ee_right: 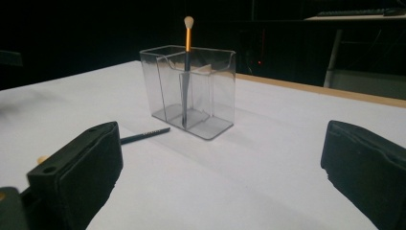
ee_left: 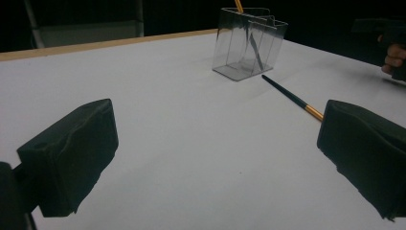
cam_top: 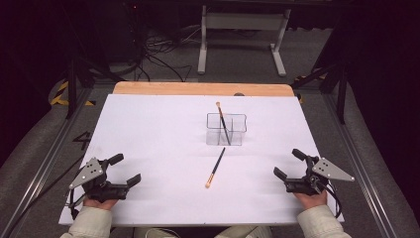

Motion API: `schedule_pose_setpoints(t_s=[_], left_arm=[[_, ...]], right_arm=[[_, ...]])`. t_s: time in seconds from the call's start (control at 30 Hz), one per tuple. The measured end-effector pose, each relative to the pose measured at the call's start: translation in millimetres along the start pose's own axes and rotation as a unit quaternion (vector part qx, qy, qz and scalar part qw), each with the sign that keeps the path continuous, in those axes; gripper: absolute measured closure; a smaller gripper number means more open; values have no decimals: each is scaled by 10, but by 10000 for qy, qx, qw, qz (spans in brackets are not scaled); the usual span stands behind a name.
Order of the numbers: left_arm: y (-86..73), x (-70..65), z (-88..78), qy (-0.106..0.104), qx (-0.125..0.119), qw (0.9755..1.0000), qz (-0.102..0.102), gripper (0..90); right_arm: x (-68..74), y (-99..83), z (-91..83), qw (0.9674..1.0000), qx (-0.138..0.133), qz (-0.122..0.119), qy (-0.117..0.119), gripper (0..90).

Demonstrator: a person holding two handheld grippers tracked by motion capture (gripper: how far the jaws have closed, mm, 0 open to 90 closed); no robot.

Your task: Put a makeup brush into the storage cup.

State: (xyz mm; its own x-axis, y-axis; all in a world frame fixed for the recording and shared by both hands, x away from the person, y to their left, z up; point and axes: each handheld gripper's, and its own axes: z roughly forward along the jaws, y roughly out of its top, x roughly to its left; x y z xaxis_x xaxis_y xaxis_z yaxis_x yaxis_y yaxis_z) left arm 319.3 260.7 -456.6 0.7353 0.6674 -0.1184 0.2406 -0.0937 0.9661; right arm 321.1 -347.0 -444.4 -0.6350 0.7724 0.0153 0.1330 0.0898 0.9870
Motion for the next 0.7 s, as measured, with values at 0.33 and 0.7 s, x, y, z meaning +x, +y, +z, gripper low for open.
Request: schedule_pose_setpoints(t_s=[0.33, 0.7], left_arm=[[7, -12, -12, -101, -83, 9999, 105, 6], [7, -13, -10, -102, -70, 9999, 90, 5]], right_arm=[[-20, -62, 31, 9997, 159, 139, -123, 11], [-21, -67, 41, 9997, 184, 136, -116, 13]])
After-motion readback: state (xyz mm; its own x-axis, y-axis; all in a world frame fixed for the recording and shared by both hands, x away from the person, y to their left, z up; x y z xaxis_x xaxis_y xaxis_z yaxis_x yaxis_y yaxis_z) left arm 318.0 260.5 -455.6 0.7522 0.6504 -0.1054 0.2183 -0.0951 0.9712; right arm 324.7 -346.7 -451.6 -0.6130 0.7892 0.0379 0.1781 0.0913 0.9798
